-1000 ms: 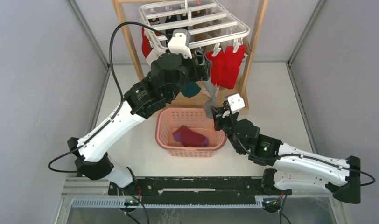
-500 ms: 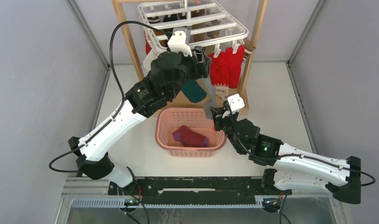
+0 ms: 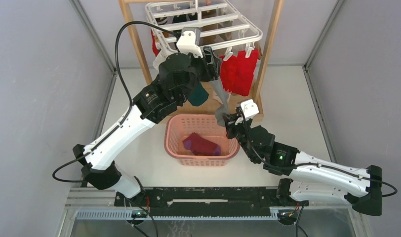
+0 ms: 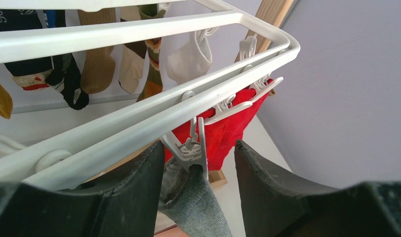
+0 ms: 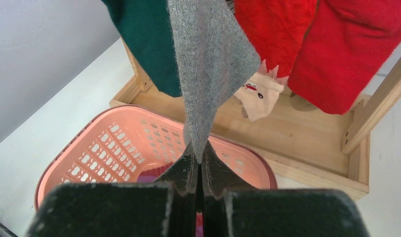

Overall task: Remove the socks clipped to the hanger
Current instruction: Remove the sock from the hanger.

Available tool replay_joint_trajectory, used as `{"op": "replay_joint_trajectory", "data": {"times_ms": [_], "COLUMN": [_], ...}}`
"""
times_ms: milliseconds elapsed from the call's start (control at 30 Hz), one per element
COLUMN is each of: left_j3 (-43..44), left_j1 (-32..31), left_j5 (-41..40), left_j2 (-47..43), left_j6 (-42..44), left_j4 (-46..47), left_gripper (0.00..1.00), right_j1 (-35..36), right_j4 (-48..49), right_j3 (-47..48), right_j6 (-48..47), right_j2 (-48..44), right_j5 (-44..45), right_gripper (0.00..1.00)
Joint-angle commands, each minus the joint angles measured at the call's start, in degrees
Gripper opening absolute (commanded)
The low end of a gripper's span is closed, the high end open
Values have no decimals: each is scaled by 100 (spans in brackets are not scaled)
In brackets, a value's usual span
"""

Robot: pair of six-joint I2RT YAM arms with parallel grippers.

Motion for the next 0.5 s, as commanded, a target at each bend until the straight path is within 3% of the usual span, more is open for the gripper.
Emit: {"op": "replay_joint_trajectory", "data": {"times_ms": [0,300,467], "left_j3": [264,124,132], "left_j1": [67,125,157], "left_j5": [-56,-14,30], "left_j2": [-44,-133,-132], "left_j6": [81,77,68], "left_j4": [408,568,594], "left_gripper": [57,54,43], "right_j1": [-7,-5,-2], "right_j4": [75,59,48], "right_j3": [68,68,68], "right_j6": [114,122,135], "right_j2": [-55,-37,-24], "right_j5": [-13,-10,-22], "right_gripper": [0,0,0]}}
